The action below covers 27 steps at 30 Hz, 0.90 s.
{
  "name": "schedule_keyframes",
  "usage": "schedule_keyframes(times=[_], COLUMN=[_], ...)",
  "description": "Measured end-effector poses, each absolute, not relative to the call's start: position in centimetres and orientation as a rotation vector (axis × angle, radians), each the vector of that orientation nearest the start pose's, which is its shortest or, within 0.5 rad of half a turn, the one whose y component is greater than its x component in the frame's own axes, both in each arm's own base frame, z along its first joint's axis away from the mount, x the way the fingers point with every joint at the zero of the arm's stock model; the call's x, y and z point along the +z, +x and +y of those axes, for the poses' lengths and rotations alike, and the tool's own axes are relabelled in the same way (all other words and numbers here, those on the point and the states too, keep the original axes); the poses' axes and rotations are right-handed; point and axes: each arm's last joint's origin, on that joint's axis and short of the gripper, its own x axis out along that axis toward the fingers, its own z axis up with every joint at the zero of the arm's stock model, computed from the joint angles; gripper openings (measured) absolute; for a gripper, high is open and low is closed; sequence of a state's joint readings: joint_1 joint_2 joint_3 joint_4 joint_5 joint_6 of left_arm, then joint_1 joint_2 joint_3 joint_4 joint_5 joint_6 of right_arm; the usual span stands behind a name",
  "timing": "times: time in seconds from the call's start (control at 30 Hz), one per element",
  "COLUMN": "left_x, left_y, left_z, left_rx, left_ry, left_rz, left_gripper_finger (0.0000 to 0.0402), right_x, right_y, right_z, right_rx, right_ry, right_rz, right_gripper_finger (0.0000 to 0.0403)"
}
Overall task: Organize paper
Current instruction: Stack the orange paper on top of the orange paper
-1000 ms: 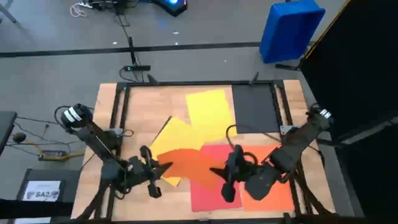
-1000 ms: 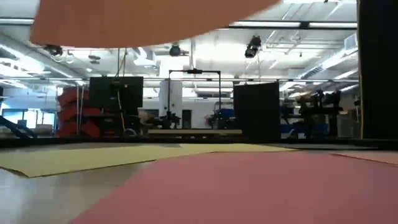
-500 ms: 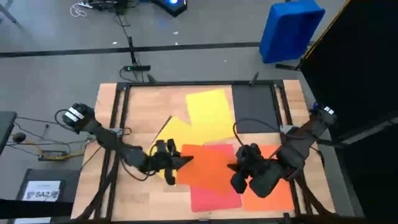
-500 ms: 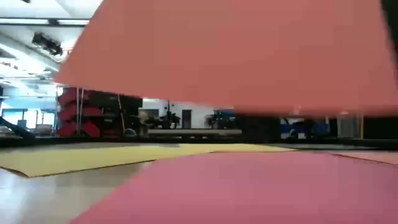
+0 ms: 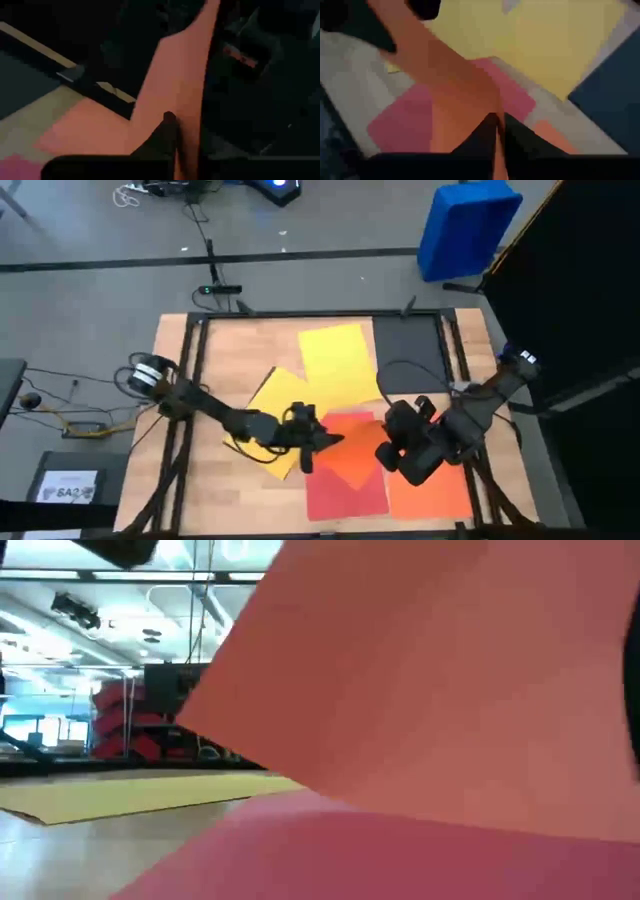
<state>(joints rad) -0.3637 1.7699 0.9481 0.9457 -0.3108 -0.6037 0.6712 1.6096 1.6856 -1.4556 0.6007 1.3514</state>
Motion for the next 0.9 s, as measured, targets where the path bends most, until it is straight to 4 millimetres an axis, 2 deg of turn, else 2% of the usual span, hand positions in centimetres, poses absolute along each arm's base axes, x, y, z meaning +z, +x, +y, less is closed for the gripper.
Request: schedule_keyframes(times=[0.17, 0.47, 0.63, 0.9], left_x=[24.4, 25.8, 24.7, 22.1], left_y=[37.4, 38.5, 39.3, 41.5], left_z=[-11.7, -9.9, -9.5, -9.8], left_rx=[-0.112, -0.111, -0.099, -0.135], left_ry=[-0.665, -0.735, -0.797, -0.915], left_rz=[-0.13, -0.177, -0.187, -0.198], left_gripper_finger=[0.0, 0.0, 0.0, 0.0], right_x=[35.7, 38.3, 39.0, 38.9], right_y=[22.6, 20.5, 20.0, 19.7], right_z=[15.8, 13.8, 13.0, 12.8], right_rx=[-0.703, -0.671, -0.647, -0.548], right_ry=[0.353, 0.373, 0.393, 0.456], right_rz=[0.914, 0.803, 0.828, 1.017], right_gripper_finger=[0.0, 0.0, 0.0, 0.0])
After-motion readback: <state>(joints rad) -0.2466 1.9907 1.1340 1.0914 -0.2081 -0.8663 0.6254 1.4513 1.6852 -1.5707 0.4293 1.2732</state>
